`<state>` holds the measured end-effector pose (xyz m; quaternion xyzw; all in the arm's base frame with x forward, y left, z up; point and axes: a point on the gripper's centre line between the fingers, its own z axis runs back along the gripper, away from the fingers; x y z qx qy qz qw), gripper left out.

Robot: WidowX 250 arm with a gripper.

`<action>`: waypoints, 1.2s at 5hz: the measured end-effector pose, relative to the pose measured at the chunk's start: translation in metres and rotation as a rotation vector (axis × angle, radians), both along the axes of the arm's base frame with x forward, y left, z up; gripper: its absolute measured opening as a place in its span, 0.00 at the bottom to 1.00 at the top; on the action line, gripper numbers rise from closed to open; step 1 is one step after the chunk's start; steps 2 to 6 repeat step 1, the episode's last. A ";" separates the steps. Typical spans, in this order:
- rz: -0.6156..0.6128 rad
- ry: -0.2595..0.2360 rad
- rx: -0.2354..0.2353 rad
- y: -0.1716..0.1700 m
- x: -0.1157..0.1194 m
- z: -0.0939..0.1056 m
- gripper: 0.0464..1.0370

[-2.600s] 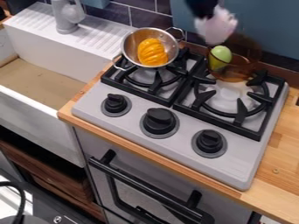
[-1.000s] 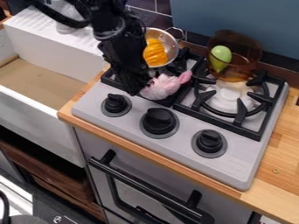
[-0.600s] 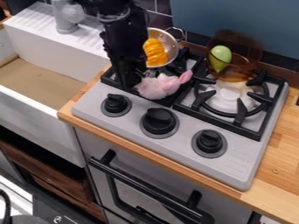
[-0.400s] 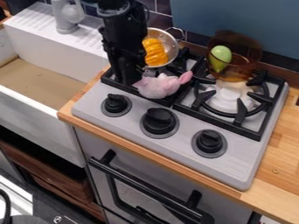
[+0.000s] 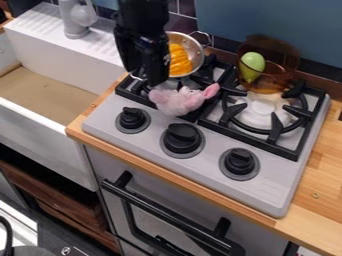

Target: Move the teddy bear from the orange pot to the top of the stove

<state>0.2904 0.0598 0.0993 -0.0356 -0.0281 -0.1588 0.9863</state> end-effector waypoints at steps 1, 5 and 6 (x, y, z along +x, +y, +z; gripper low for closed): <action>0.007 0.011 -0.005 0.000 0.002 0.007 0.96; 0.007 0.011 -0.005 0.000 0.002 0.007 0.96; 0.007 0.011 -0.005 0.000 0.002 0.007 0.96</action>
